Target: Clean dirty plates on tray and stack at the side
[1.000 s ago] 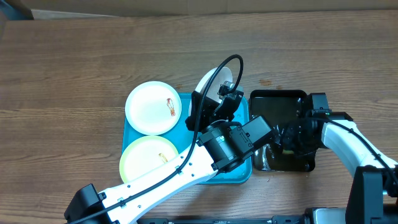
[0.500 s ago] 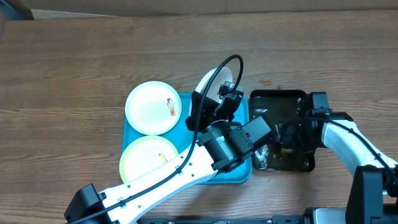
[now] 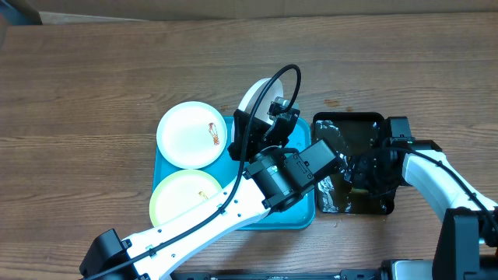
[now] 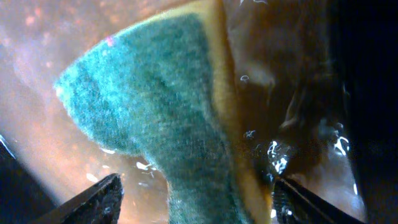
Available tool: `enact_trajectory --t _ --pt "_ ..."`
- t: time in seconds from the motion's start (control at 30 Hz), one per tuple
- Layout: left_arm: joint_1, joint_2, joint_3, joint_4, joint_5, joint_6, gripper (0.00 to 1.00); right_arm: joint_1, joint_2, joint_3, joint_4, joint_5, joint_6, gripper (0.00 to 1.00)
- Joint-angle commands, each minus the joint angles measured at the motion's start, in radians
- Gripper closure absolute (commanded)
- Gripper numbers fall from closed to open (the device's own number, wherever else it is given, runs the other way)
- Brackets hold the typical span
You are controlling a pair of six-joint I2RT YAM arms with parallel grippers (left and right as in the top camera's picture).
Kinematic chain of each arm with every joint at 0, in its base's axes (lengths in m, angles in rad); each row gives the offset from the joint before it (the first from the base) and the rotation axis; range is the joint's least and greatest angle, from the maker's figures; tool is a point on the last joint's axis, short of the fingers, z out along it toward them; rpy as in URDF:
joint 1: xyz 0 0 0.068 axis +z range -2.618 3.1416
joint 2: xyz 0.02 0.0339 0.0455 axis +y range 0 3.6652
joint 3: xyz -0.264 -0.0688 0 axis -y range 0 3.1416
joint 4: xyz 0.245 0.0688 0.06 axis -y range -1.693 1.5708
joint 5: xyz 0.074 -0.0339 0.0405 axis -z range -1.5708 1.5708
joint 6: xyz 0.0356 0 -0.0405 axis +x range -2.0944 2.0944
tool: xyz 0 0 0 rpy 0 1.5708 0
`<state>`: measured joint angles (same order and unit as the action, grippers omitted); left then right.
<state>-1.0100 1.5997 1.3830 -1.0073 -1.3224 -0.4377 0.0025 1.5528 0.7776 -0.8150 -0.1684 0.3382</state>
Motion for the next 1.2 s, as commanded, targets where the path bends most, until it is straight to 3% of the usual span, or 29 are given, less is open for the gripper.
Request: enact_trajectory --t 0.0,0.03,0.07,0.13,0.17,0.2,0.23,0.3,0.47,0.7,0.83,0.97,1.17 --pt "0.004 -0.014 0.023 0.011 -0.041 -0.023 0.96 -0.002 0.010 -0.013 -0.016 0.011 -0.002 0.42" --pt "0.004 -0.014 0.023 0.013 -0.041 -0.023 0.96 -0.002 0.010 -0.013 -0.021 0.011 -0.002 0.75" --pt "0.004 -0.014 0.023 0.014 -0.041 -0.023 0.96 -0.002 0.010 -0.013 -0.023 0.011 -0.002 0.96" --pt "0.009 -0.014 0.023 0.015 -0.042 -0.023 0.96 -0.002 0.010 -0.013 -0.024 0.011 -0.002 0.96" --pt "0.013 -0.014 0.023 0.016 -0.042 -0.023 0.96 -0.002 0.010 -0.012 -0.023 0.010 -0.002 0.93" --pt "0.017 -0.014 0.023 0.017 -0.042 -0.023 0.96 -0.002 0.010 -0.011 -0.022 0.010 -0.001 0.52" --pt "0.021 -0.014 0.023 0.017 -0.042 -0.023 0.96 -0.002 0.010 -0.007 -0.023 0.009 -0.002 0.24" --pt "0.028 -0.014 0.023 0.016 -0.051 -0.022 0.96 -0.002 0.010 0.010 -0.039 0.010 -0.002 0.11" --pt "0.031 -0.014 0.023 0.021 -0.039 -0.031 0.96 -0.003 0.010 0.094 -0.114 0.010 -0.029 0.07" --pt "0.214 -0.031 0.034 0.028 0.511 0.020 0.96 -0.003 0.010 0.177 -0.156 0.011 -0.029 0.04" --pt "0.438 -0.073 0.090 0.019 0.859 0.042 0.96 -0.003 0.010 0.177 -0.156 0.019 -0.032 0.00" --pt "0.747 -0.108 0.149 0.016 1.217 0.061 0.96 -0.003 0.010 0.175 -0.136 0.037 -0.032 0.00" --pt "1.210 -0.085 0.145 -0.008 1.456 0.060 0.96 0.002 0.010 0.161 -0.124 0.036 -0.031 0.00"
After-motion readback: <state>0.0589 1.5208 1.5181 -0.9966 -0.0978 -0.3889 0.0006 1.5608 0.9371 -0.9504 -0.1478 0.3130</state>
